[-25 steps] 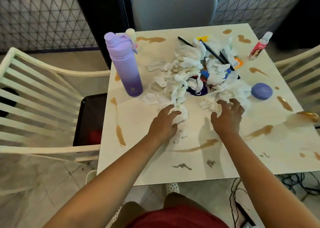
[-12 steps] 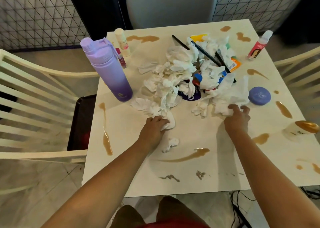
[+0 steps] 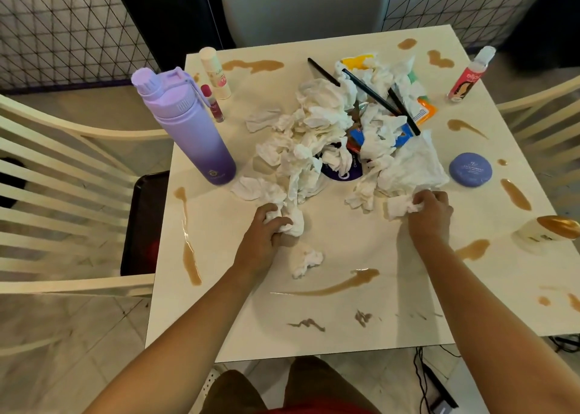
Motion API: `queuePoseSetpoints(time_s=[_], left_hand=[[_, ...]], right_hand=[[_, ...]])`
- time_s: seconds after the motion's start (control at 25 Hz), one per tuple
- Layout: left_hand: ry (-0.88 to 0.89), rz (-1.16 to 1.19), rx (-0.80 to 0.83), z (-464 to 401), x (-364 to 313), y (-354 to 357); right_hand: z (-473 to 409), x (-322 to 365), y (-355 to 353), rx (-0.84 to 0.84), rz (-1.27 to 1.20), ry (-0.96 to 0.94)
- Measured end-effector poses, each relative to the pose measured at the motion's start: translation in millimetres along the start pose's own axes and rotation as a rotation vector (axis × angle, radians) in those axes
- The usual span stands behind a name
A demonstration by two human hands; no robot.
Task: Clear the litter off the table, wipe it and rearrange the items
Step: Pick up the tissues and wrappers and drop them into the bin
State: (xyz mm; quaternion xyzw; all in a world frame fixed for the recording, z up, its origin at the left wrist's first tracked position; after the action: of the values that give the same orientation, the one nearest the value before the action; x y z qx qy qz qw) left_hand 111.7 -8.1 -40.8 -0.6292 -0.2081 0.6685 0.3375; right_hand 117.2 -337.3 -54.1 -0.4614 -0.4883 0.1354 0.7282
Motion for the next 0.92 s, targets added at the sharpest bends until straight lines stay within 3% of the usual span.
queuePoseSetpoints(time_s=[0.4, 0.8, 0.92], left_hand=[[0.007, -0.033, -0.114, 15, 5, -11], [0.026, 0.186, -0.268, 23, -18, -48], [-0.024, 0.249, -0.285, 28, -19, -55]], right_hand=[[29, 2, -10, -0.211, -0.052, -0.063], [57, 63, -35, -0.445, -0.398, -0.385], [67, 80, -36, -0.4, -0.466, -0.393]])
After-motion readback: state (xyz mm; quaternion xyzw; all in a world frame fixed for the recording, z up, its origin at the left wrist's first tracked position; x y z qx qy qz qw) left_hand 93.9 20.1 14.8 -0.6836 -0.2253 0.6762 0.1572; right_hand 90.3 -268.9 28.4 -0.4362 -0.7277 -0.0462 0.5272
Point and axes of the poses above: each hand's wrist, its own z-axis away from the middle knuckle, its own y-axis out of the palm, x = y × z, the point moved 5 cm from there along -z, towards the middle knuckle, and after that the axes turned 3 degrees about -y, right-handed, at the moved point
